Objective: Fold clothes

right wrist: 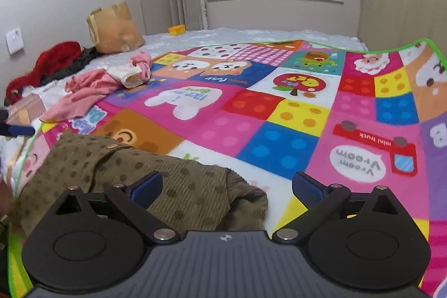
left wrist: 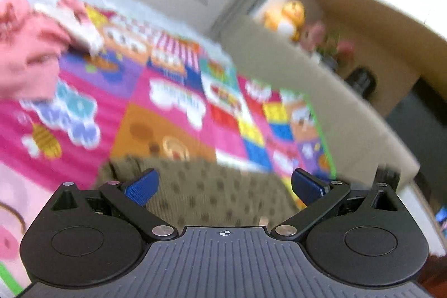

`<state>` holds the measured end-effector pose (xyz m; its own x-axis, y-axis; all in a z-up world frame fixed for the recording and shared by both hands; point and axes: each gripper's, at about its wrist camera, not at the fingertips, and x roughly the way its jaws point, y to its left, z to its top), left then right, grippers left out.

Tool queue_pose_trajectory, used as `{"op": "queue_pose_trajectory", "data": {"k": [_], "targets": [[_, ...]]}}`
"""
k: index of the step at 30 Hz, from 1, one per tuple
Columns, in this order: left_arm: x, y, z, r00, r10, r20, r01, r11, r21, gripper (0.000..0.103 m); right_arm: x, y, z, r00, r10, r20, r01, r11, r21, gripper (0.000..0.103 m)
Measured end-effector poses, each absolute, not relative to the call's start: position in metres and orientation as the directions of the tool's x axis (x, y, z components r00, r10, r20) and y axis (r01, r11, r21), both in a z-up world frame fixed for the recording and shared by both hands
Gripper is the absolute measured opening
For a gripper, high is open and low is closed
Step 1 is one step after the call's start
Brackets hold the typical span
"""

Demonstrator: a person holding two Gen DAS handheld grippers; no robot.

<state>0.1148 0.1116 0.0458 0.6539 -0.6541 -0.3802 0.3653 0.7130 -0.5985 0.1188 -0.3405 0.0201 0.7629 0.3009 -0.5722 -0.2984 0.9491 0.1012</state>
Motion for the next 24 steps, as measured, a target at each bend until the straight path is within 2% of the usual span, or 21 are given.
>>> {"op": "queue_pose_trajectory", "data": {"k": [5, 9, 11, 14, 18, 19, 21, 22, 23, 24], "targets": [[0.133, 0.110, 0.046, 0.660, -0.597, -0.456, 0.346, 0.780, -0.522, 0.103, 0.114, -0.347, 0.007, 0.721, 0.352, -0.597, -0.250, 0.936, 0.249, 0.090], [0.158, 0.080, 0.031, 0.620, -0.555, -0.555, 0.430, 0.832, -0.351, 0.103, 0.111, -0.346, -0.011, 0.719, 0.281, -0.635, -0.176, 0.958, 0.226, 0.090], [0.170, 0.066, 0.022, 0.593, -0.542, -0.595, 0.489, 0.830, -0.268, 0.103, 0.111, -0.359, -0.020, 0.708, 0.273, -0.652, -0.096, 0.951, 0.294, 0.091], [0.194, 0.056, 0.005, 0.527, -0.551, -0.647, 0.531, 0.808, -0.255, 0.103, 0.106, -0.374, -0.033, 0.687, 0.317, -0.654, -0.027, 0.910, 0.413, 0.093], [0.210, 0.060, -0.020, 0.486, -0.550, -0.679, 0.504, 0.811, -0.297, 0.103, 0.101, -0.368, -0.040, 0.675, 0.355, -0.646, -0.052, 0.897, 0.439, 0.095], [0.210, 0.063, -0.024, 0.489, -0.553, -0.675, 0.490, 0.814, -0.312, 0.103, 0.101, -0.361, -0.039, 0.669, 0.361, -0.649, -0.082, 0.905, 0.418, 0.091], [0.209, 0.068, -0.032, 0.495, -0.557, -0.667, 0.463, 0.818, -0.340, 0.103, 0.107, -0.344, -0.037, 0.652, 0.363, -0.665, -0.157, 0.924, 0.350, 0.068], [0.208, 0.071, -0.031, 0.501, -0.557, -0.662, 0.457, 0.820, -0.344, 0.100, 0.111, -0.335, -0.035, 0.644, 0.362, -0.674, -0.196, 0.930, 0.312, 0.044], [0.206, 0.074, -0.031, 0.508, -0.556, -0.658, 0.450, 0.822, -0.348, 0.094, 0.116, -0.327, -0.034, 0.636, 0.362, -0.682, -0.227, 0.932, 0.284, 0.030], [0.204, 0.077, -0.030, 0.514, -0.556, -0.653, 0.444, 0.824, -0.351, 0.085, 0.127, -0.319, -0.032, 0.638, 0.354, -0.684, -0.249, 0.935, 0.252, 0.027]]}}
